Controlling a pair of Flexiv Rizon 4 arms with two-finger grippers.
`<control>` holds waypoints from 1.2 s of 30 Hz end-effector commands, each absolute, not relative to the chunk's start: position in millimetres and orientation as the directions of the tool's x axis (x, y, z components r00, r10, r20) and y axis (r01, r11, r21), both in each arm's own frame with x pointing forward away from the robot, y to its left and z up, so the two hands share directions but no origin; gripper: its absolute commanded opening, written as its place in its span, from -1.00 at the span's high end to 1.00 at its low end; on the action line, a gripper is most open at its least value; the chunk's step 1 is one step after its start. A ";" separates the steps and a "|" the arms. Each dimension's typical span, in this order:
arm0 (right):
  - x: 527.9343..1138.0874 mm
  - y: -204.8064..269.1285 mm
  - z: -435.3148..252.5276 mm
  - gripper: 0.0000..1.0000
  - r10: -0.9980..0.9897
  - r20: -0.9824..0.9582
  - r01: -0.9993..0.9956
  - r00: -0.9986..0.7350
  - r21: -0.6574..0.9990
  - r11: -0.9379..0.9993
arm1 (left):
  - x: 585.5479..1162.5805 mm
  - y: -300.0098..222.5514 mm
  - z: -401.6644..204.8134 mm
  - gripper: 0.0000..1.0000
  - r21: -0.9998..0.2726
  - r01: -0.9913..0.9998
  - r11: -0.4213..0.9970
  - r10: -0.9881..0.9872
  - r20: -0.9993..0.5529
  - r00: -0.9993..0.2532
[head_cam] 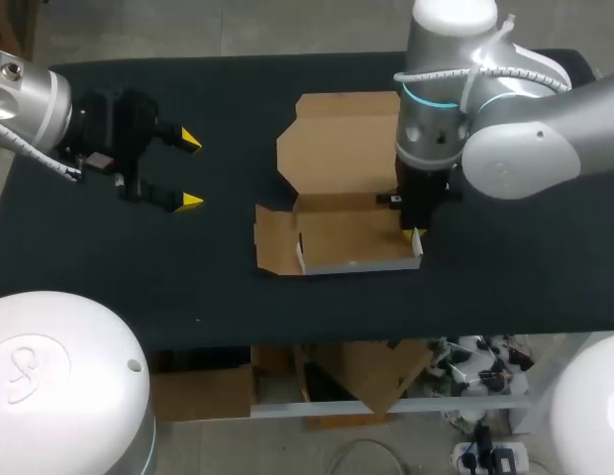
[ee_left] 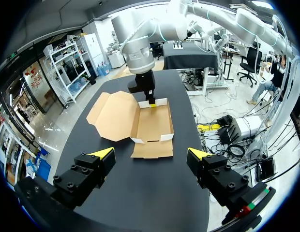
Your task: Assemble the packaging by folding the flat box into shape, placing the metal phone stand inside, and closing the box properly
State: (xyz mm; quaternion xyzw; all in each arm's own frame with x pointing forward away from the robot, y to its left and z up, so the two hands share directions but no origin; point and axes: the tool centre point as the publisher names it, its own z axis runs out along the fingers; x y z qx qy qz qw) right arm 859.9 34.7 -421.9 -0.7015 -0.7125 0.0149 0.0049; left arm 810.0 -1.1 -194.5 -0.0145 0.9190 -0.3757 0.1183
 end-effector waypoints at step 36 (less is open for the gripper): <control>859.9 35.0 -422.2 1.00 1.000 -0.016 1.000 -0.003 -0.029 0.002 | 807.2 -3.6 -195.3 -1.00 -0.706 -0.013 0.708 -0.183 -0.166 -0.969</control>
